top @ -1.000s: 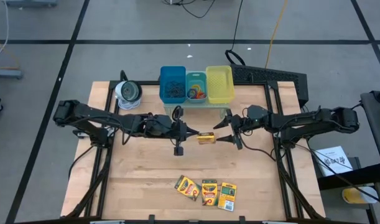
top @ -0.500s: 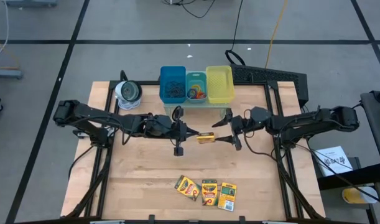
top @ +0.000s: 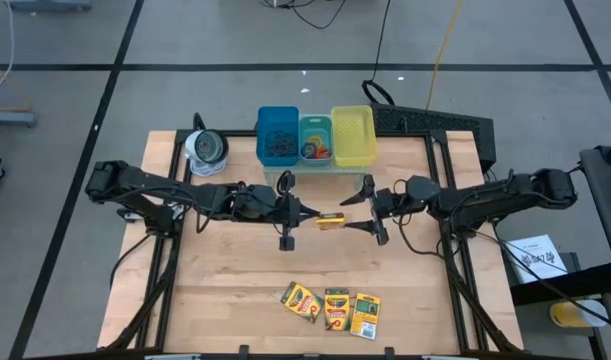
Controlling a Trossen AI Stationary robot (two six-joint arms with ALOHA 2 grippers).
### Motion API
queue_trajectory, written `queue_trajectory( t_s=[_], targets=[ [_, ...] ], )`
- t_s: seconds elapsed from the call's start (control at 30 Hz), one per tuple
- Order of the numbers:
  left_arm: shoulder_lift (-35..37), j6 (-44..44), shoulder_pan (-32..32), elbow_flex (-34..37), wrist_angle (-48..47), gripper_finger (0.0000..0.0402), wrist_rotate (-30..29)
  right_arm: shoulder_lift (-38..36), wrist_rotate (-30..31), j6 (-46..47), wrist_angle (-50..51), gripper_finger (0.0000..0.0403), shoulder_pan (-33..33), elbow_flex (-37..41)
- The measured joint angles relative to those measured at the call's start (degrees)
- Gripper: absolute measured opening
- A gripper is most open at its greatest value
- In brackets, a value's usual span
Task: Pick & Place Office Desk Supplies
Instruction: Put the yellow crayon box into the yellow bin on the shelf
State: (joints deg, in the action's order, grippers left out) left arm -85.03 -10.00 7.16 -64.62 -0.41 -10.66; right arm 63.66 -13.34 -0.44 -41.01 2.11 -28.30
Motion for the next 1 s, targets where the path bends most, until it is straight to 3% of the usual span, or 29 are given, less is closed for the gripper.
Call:
queue_trajectory(
  t_s=[0.53,1.0],
  targets=[
    [0.00,0.20,-0.58,0.02,0.03,0.0000,-0.11,7.11,-0.16,0.35,-0.04,0.0249,-0.88,-4.02],
    [0.00,1.18,-0.76,0.02,-0.40,0.0000,-0.07,8.24,0.04,-2.22,-1.66,0.0165,-1.86,-4.06]
  ],
)
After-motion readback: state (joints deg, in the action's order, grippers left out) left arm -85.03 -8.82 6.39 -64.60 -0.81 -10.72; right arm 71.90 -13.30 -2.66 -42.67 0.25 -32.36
